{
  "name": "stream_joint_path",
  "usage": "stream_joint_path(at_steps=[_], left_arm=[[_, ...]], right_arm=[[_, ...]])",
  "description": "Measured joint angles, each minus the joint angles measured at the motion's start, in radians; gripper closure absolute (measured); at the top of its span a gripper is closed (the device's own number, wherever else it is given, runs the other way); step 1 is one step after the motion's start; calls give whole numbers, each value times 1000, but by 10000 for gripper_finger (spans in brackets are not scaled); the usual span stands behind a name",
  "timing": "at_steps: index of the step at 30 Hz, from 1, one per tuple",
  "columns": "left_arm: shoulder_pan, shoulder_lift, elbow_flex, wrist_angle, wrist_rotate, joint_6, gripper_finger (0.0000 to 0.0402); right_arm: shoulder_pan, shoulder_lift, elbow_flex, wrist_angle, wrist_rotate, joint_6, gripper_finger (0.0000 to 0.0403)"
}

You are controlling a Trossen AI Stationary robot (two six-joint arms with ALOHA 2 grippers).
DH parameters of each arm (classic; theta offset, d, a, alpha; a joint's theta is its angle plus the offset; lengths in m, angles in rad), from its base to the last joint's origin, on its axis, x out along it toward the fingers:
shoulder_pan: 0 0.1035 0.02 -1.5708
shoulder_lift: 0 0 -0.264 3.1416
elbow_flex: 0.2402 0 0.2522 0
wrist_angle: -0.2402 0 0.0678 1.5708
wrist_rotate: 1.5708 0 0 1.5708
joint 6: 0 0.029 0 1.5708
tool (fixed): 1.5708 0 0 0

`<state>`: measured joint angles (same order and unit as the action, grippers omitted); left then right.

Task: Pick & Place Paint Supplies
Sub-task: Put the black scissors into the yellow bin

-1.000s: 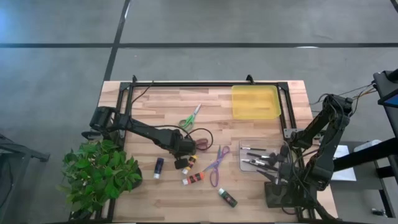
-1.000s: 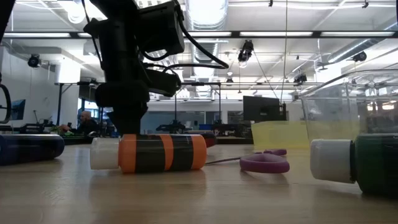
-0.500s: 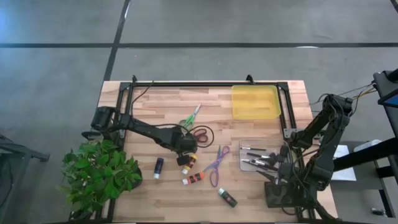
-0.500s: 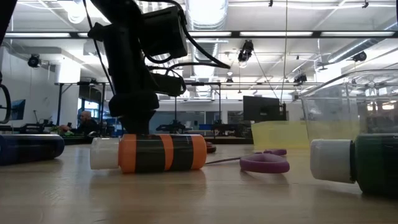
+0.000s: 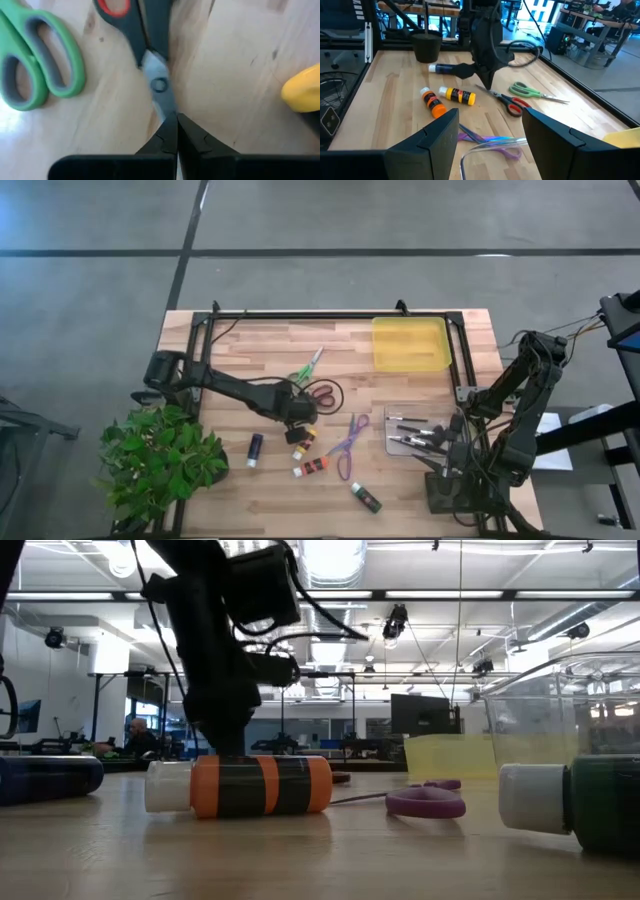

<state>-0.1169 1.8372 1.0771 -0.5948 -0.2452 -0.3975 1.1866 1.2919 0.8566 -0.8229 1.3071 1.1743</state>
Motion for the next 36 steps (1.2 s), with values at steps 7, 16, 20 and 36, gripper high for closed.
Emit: stream_joint_path(at_steps=[7,16,20,36], left_arm=[[-2,-26,1,37,-6,8,401],[-2,-26,-1,37,-6,28,381],[-2,-26,-3,35,6,-6,321],[0,35,-3,34,12,-26,212]], right_arm=[[0,0,0,5,1,-8,184],[0,0,0,10,1,-14,184],[0,0,0,22,1,-30,184],[0,0,0,28,0,-39,184]])
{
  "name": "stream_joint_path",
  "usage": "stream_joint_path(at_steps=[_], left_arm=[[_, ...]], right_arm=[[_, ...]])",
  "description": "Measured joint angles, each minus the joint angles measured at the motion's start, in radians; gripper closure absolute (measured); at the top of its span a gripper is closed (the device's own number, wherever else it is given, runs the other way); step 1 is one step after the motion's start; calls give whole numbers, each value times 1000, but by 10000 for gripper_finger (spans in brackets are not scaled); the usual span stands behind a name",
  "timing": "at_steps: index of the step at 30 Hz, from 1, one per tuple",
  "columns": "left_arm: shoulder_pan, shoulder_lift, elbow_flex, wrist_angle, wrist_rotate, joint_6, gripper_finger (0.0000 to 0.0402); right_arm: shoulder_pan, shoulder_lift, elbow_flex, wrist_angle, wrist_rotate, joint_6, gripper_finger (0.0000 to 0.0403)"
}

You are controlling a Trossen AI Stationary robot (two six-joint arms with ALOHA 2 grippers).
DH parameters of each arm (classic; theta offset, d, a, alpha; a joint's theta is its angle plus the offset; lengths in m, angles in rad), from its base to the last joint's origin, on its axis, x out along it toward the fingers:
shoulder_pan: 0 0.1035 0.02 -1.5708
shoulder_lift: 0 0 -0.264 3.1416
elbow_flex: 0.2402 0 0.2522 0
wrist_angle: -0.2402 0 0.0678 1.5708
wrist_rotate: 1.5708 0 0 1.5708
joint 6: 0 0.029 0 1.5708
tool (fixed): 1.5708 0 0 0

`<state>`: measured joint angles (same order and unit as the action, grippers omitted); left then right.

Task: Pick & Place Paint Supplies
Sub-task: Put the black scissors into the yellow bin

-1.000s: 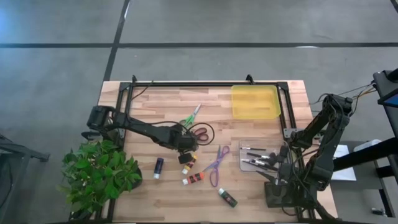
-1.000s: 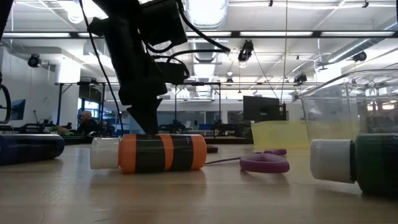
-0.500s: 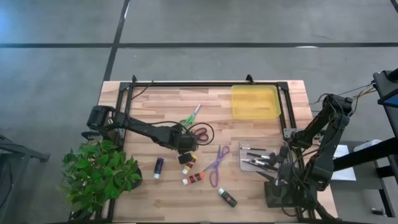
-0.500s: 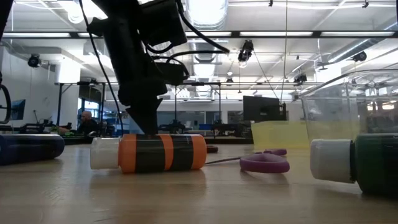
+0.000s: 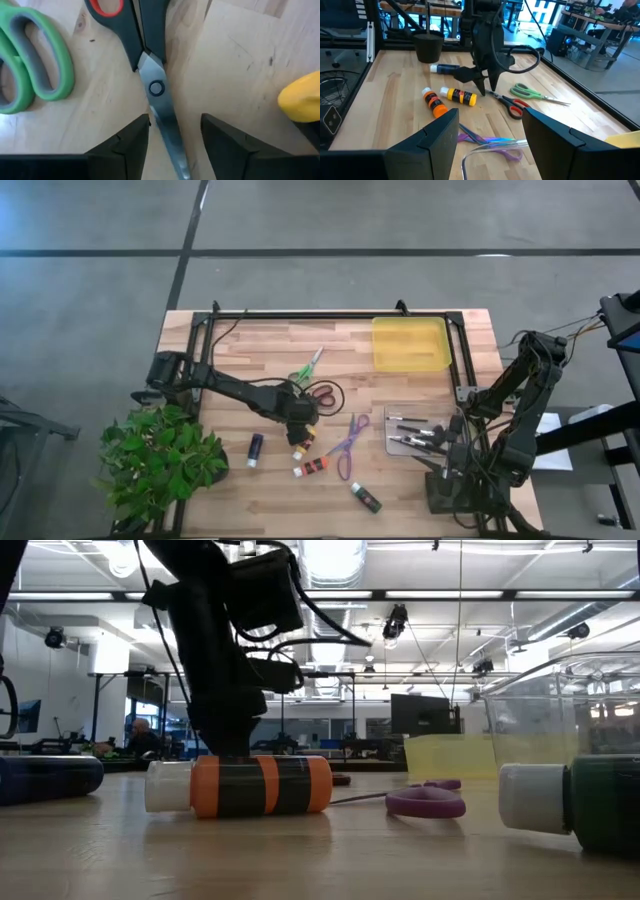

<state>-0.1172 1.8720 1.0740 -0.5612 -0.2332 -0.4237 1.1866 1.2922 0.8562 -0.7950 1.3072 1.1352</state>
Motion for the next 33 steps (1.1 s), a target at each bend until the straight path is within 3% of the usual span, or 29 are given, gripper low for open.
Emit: stream_joint_path(at_steps=[7,14,17,22,33], left_arm=[[25,40,6,5,23,4,236],[70,38,5,25,92,5,346],[81,37,5,43,72,2,388],[92,38,0,74,26,14,399],[91,32,0,94,27,31,400]], right_arm=[[0,0,0,7,-3,-7,184],[0,0,0,19,-6,-21,184],[1,0,0,21,-9,-21,184],[0,0,0,22,-25,-21,184],[0,0,0,25,-26,-21,184]])
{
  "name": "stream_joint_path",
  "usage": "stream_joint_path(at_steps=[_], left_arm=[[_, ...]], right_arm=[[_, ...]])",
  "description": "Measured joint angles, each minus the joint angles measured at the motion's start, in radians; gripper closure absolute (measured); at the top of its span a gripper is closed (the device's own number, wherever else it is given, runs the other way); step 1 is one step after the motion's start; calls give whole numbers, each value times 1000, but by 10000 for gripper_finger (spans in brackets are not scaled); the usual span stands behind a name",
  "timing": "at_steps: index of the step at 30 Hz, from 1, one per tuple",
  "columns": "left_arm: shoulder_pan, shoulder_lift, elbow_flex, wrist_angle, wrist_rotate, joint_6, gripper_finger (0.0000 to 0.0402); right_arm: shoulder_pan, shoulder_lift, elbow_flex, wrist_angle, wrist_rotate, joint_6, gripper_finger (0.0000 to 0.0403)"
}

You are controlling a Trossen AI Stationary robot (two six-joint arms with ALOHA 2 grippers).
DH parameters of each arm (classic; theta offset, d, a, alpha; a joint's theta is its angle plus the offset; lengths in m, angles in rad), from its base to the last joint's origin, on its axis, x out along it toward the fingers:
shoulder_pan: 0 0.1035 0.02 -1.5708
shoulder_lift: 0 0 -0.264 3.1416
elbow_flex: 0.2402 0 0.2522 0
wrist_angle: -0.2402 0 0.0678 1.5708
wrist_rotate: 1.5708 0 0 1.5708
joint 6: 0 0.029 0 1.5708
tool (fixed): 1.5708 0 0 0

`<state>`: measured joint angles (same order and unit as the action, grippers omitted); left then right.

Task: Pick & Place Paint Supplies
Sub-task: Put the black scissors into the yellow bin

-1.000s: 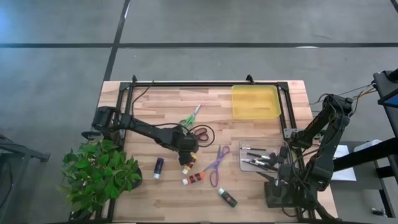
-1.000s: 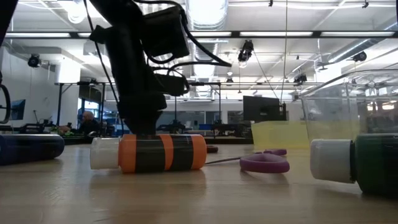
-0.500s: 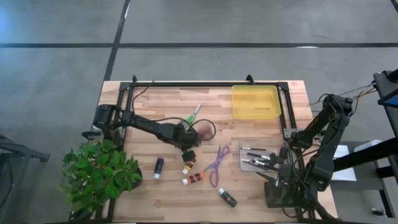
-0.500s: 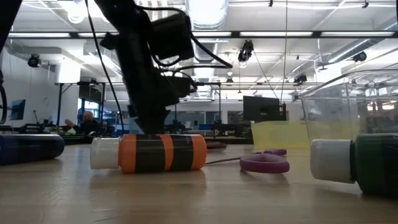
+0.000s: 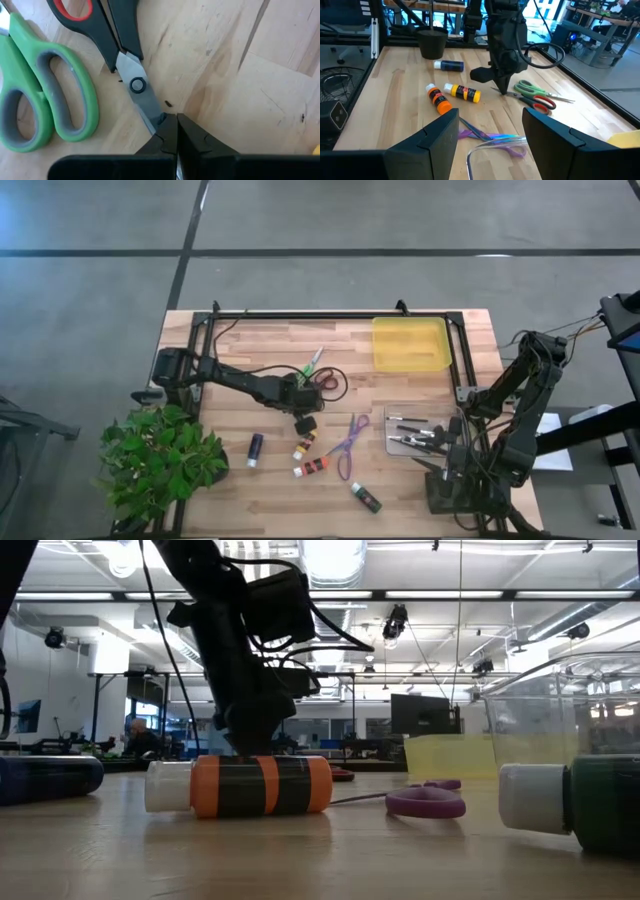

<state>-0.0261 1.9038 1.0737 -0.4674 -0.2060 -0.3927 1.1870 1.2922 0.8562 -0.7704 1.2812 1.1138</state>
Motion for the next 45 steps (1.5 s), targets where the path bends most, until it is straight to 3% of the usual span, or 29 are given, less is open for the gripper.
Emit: stream_joint_path(at_steps=[9,16,21,45], left_arm=[[-10,-61,-3,97,-42,88,394],[-10,-57,-2,230,-27,238,321],[18,-56,23,287,-13,267,282],[180,164,259,172,46,345,306]], right_arm=[[0,0,0,0,0,-1,184],[0,0,0,3,0,-15,184],[0,0,0,3,1,-19,184],[0,0,-1,8,-3,-41,184]])
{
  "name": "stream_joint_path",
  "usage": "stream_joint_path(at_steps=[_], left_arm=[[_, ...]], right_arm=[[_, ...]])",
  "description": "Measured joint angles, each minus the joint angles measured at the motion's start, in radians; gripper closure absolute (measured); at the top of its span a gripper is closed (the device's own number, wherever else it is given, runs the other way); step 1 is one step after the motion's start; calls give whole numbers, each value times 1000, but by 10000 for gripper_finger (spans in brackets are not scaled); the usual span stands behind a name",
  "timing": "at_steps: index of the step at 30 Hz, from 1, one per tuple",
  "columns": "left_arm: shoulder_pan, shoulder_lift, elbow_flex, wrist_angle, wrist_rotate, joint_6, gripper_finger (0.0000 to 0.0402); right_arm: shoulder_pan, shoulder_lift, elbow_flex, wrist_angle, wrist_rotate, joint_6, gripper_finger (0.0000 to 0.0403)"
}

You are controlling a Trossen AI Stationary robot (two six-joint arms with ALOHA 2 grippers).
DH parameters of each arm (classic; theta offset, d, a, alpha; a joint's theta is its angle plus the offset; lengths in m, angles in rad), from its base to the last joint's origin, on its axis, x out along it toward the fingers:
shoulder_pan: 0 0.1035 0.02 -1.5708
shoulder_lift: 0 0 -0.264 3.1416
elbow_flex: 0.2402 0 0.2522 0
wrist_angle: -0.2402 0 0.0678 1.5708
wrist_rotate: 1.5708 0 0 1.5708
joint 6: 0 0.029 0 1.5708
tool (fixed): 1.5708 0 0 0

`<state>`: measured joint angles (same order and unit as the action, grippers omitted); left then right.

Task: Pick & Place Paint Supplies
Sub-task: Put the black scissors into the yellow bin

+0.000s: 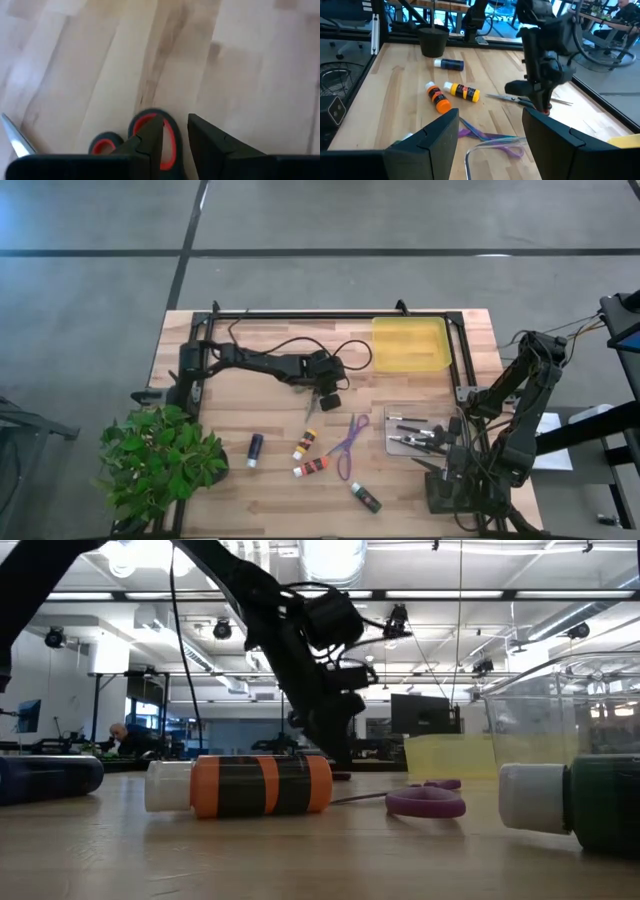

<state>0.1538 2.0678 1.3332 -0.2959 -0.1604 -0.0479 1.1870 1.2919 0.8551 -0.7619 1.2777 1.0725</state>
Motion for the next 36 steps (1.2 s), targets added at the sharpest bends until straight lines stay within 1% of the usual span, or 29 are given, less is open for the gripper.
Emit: stream_joint_path(at_steps=[7,12,15,18,21,26,31,36], left_arm=[[13,75,44,-62,43,-4,306],[11,86,46,-98,45,-30,312],[10,87,46,-108,46,-49,338],[10,87,46,-111,47,-67,381],[12,86,46,-110,59,-80,386],[15,74,38,-86,140,-68,386],[14,46,32,-56,175,-54,386],[0,17,29,-14,294,-43,389]], right_arm=[[0,0,0,6,-5,-11,184],[0,0,-4,6,-6,-11,184],[0,0,-5,10,-6,-11,184],[0,0,-6,11,-6,-11,184],[0,0,-6,13,-6,-10,184],[0,0,-6,14,-6,-7,184],[0,0,-7,15,-6,-7,184],[0,0,-9,18,-6,-9,184]])
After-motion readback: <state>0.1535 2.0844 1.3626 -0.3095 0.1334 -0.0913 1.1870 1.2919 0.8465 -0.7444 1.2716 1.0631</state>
